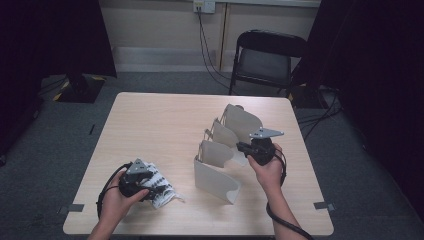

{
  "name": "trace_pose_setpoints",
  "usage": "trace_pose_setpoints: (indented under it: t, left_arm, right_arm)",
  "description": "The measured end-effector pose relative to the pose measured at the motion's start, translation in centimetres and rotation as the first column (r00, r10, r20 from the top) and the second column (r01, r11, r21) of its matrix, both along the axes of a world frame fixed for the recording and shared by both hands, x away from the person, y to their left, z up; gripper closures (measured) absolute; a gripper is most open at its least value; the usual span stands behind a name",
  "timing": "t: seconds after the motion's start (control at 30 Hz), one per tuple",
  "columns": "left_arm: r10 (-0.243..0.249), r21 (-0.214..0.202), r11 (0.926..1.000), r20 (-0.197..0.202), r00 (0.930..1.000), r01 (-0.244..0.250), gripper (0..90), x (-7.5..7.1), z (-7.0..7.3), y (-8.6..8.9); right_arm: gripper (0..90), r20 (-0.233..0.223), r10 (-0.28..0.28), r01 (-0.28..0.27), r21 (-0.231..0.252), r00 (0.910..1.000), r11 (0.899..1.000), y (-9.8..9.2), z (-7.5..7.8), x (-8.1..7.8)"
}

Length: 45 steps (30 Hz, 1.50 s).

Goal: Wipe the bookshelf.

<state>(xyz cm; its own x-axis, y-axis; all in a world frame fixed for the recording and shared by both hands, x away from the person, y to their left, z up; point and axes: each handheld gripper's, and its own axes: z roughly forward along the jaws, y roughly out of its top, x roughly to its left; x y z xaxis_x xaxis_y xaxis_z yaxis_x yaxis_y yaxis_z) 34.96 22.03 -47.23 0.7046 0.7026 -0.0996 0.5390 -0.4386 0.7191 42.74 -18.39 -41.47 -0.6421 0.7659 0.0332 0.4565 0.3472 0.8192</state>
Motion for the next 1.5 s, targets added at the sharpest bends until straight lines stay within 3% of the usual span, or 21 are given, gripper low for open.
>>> trace_pose_setpoints:
  t: [0.23, 0.4, 0.57, 0.63, 0.83, 1.13, 1.17, 1.23, 1.5]
  left_arm:
    - [-0.026, 0.004, 0.9996, 0.007, 0.9996, 0.026, 25.8, 0.0, 0.2, -0.7]
    - [-0.063, -0.003, 0.9980, 0.011, 0.9980, 0.063, 28.1, 0.2, 0.7, -1.8]
    - [-0.080, 0.008, 0.9967, 0.017, 0.9966, 0.080, 32.0, 0.7, 0.7, -3.1]
    - [-0.093, 0.005, 0.9957, 0.015, 0.9956, 0.093, 34.4, 1.1, 0.6, -3.7]
    - [-0.112, 0.000, 0.9937, 0.028, 0.9933, 0.112, 37.8, 2.1, 0.8, -5.4]
    - [-0.155, -0.002, 0.9878, 0.045, 0.9868, 0.156, 37.9, 2.8, 1.2, -7.9]
    - [-0.154, -0.009, 0.9880, 0.047, 0.9870, 0.154, 38.0, 2.9, 1.2, -8.1]
    - [-0.161, 0.020, 0.9869, 0.054, 0.9855, 0.160, 40.0, 3.0, 1.1, -8.4]
    - [-0.172, 0.015, 0.9850, 0.050, 0.9838, 0.172, 43.8, 3.2, 0.9, -8.9]
  right_arm:
    - [65.8, -0.016, -0.025, 0.025, 0.012, 0.9996, 1.000, -1.3, -1.1, -1.0]
    - [50.5, -0.033, -0.019, 0.018, -0.006, 0.9993, 1.000, -2.5, -2.3, -2.8]
    - [40.8, -0.052, -0.007, 0.006, -0.035, 0.9986, 0.999, -3.6, -3.7, -4.9]
    - [38.9, -0.058, -0.006, 0.002, -0.057, 0.9983, 0.998, -4.0, -4.2, -5.5]
    - [33.1, -0.060, 0.022, -0.025, -0.057, 0.9980, 0.998, -4.1, -4.9, -6.8]
    - [31.2, -0.067, 0.042, -0.044, -0.042, 0.9969, 0.998, -3.7, -5.6, -7.3]
    - [31.2, -0.067, 0.040, -0.043, -0.039, 0.9970, 0.998, -3.7, -5.6, -7.4]
    - [31.0, -0.062, 0.039, -0.042, -0.040, 0.9973, 0.998, -3.9, -5.5, -7.6]
    - [30.3, -0.071, 0.020, -0.022, -0.033, 0.9973, 0.999, -4.7, -6.0, -8.1]
